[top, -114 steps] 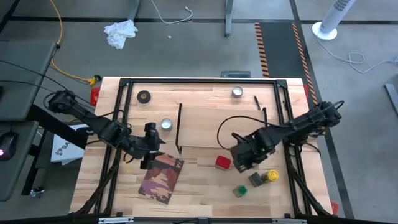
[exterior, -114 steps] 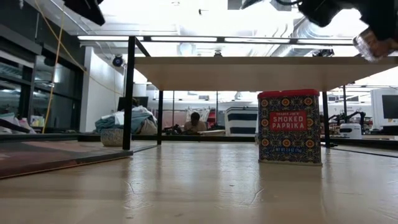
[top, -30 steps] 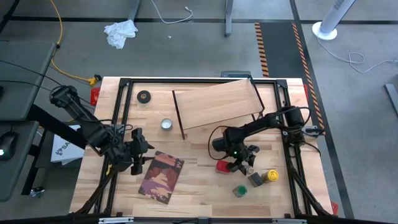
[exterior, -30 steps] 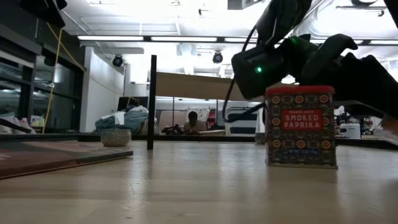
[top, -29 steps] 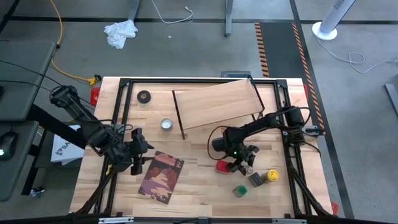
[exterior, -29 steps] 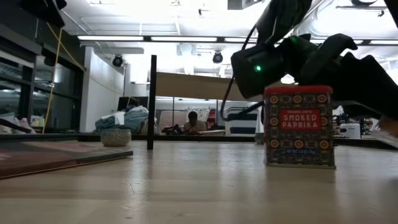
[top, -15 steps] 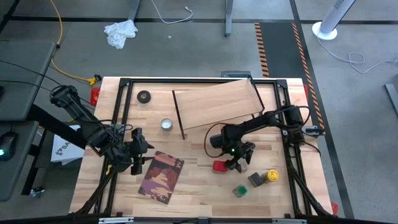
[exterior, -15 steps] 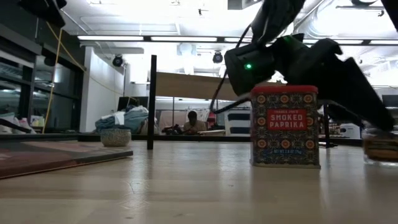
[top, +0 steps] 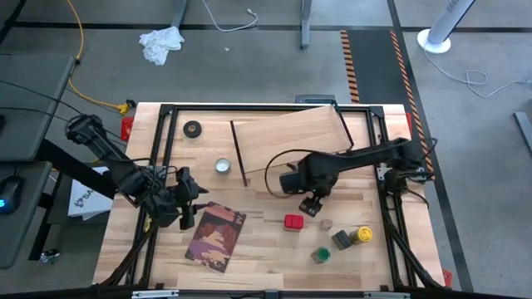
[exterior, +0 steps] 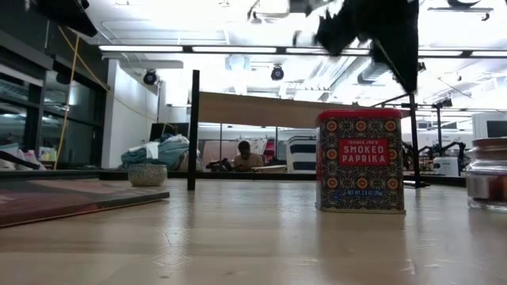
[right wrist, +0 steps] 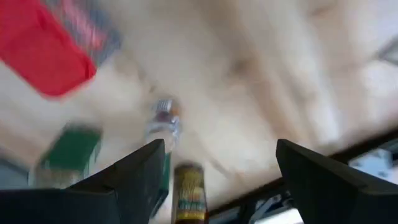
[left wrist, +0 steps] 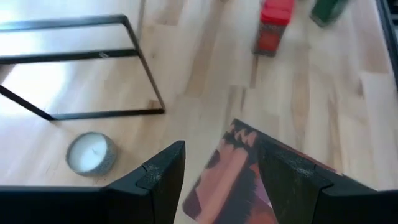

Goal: Shelf spices
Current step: Adjust the shelf

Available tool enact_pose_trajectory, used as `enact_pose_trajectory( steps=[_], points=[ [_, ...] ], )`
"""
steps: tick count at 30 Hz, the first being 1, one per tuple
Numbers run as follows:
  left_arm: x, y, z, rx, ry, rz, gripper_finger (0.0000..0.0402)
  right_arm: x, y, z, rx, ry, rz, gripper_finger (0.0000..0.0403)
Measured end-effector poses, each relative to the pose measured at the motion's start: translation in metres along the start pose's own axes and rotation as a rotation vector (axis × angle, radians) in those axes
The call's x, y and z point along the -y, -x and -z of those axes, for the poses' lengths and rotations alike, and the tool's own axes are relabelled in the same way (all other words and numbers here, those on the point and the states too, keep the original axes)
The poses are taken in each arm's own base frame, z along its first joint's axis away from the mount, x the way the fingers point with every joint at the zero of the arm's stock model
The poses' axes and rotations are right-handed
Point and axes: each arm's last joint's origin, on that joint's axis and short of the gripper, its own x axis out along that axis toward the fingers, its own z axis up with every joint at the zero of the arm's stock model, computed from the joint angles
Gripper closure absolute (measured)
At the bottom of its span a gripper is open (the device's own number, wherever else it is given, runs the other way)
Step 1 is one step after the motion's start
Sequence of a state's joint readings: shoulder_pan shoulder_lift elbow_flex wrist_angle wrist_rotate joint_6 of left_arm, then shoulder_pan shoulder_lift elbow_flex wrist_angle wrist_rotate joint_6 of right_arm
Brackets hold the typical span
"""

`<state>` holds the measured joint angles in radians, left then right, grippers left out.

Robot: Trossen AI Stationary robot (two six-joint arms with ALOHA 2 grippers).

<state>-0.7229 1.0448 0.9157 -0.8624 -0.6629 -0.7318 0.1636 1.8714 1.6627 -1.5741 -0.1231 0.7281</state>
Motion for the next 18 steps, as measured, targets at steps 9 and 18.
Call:
enact_pose_trajectory(
  steps=[9, 18],
  points=[
    [-0.024, -0.004, -0.031, 0.182, 0.066, -0.087, 0.0255, 0.032, 0.05, 0.064, 0.476, -0.595, -0.004, 0.027],
    [-0.066, -0.024, -0.066, 0.243, 0.108, -0.194, 0.0398, 0.12, 0.046, 0.085, 0.728, -1.009, 0.033, 0.04]
  ],
)
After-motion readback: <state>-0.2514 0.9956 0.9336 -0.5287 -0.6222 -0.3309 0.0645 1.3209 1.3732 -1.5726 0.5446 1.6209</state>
